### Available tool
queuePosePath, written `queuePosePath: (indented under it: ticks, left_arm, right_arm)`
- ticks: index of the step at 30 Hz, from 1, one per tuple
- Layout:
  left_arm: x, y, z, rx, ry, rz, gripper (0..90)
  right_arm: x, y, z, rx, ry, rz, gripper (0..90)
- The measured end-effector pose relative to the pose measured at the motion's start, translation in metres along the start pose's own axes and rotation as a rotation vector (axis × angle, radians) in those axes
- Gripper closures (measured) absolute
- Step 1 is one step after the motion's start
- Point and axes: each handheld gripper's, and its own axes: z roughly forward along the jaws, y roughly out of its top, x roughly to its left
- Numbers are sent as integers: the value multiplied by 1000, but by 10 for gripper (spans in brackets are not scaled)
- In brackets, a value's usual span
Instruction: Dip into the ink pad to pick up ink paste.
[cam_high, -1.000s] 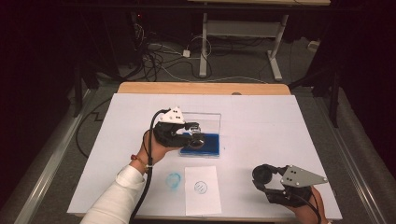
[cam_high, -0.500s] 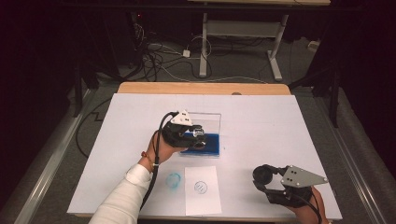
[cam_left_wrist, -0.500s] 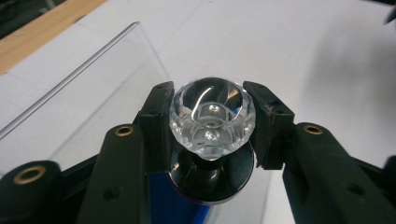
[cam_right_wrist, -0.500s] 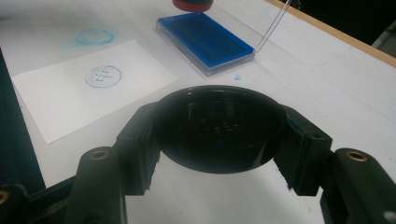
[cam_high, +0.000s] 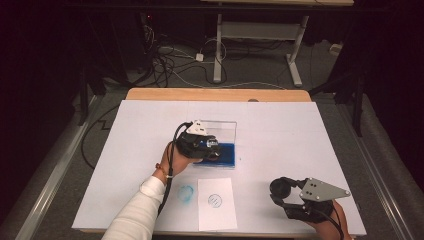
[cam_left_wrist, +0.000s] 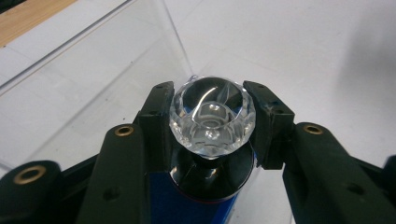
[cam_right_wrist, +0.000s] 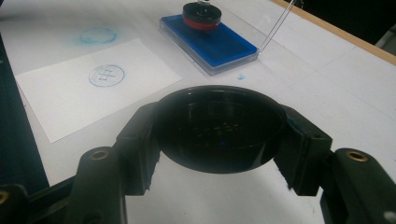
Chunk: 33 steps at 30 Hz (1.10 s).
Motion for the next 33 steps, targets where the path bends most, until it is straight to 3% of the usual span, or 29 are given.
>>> queuePosePath:
  ticks: [6,11,25,33]
  left_arm:
    - [6,-7,3,18,22,-18,544]
    - [11,-12,2,24,9,-40,543]
    - [6,-17,4,19,32,5,544]
    - [1,-16,4,43,72,45,545]
  right_arm:
    - [0,0,0,0,1,-1,381]
    - [0,-1,0,5,5,-2,381]
    - [1,-1,1,9,11,-4,381]
    - [2,-1,2,16,18,-7,381]
